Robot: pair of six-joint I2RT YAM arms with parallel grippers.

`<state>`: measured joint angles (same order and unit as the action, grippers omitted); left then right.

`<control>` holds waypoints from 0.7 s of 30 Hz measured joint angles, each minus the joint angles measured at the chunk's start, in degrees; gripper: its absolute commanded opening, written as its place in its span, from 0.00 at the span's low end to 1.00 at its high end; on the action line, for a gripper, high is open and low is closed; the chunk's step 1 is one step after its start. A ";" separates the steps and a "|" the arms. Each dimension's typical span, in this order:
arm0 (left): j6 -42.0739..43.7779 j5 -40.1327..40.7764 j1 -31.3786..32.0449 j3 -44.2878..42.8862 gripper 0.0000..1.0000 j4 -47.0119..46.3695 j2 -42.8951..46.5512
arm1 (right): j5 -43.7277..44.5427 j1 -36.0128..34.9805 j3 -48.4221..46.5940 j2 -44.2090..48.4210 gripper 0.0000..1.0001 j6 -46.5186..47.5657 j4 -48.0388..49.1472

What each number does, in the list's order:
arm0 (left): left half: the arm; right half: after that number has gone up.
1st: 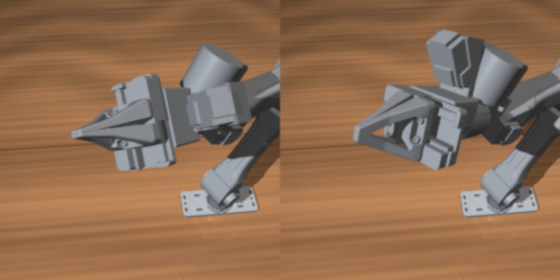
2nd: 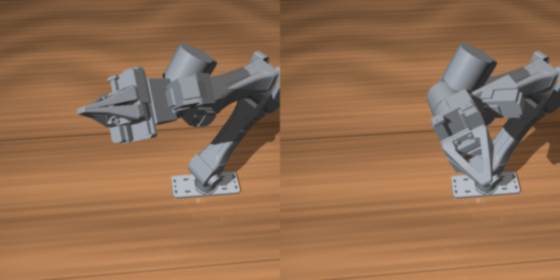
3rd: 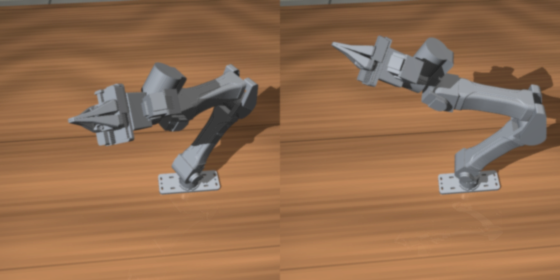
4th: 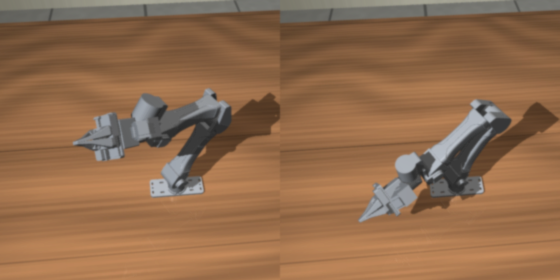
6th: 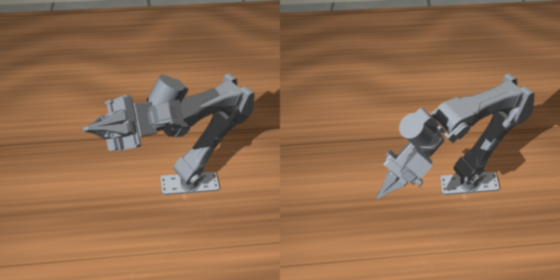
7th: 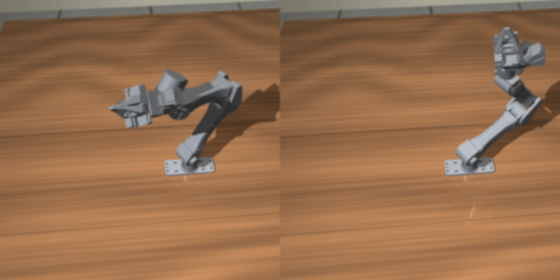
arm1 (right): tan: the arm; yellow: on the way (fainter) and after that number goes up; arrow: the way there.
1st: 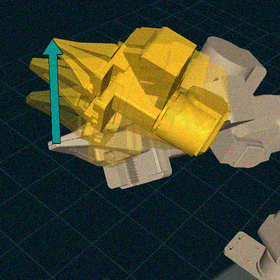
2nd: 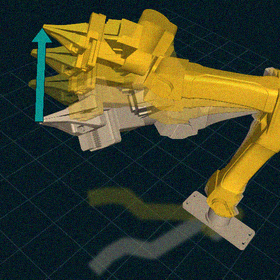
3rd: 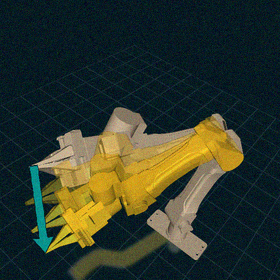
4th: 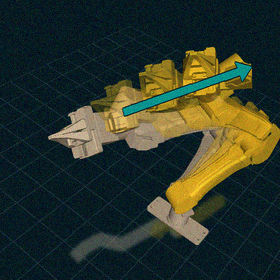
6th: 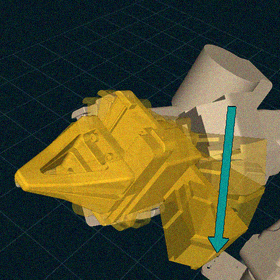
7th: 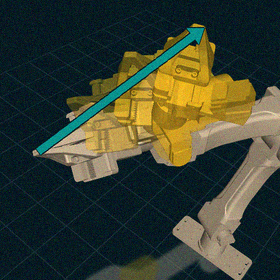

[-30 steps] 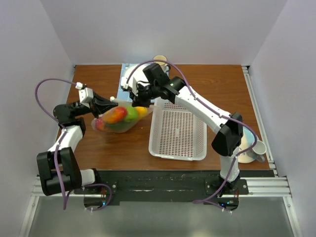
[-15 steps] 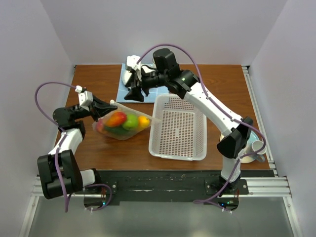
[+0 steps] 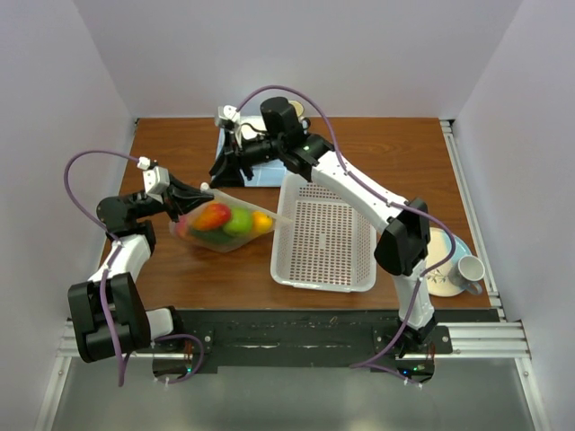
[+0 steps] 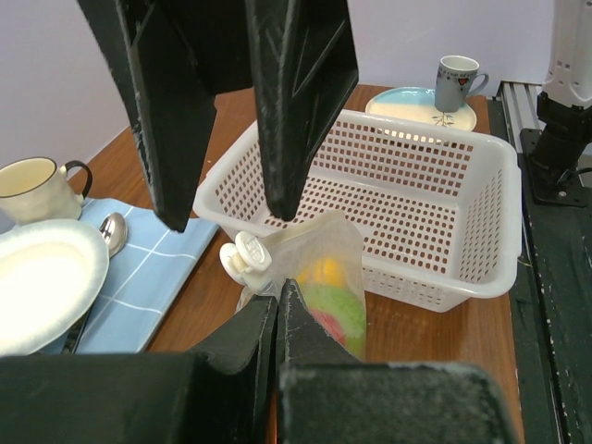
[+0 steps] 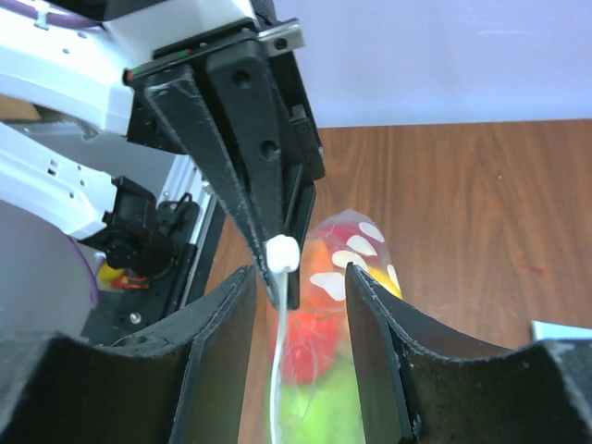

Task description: Open the zip-top bag and remove the fake food

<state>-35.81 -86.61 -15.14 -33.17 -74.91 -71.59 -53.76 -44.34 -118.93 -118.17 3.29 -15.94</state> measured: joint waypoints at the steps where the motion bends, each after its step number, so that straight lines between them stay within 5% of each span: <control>1: 0.02 0.00 0.00 0.04 0.01 0.00 0.00 | -0.11 0.00 0.00 -0.46 0.46 -0.85 0.61; 21: 0.52 0.00 0.00 0.20 0.01 0.00 0.00 | -5.60 -0.42 -0.09 -2.08 0.41 -10.45 8.11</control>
<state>-35.29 -86.61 -15.14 -32.97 -74.91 -71.59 -59.35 -44.75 -119.02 -120.25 -7.16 -7.84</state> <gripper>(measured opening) 0.016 0.407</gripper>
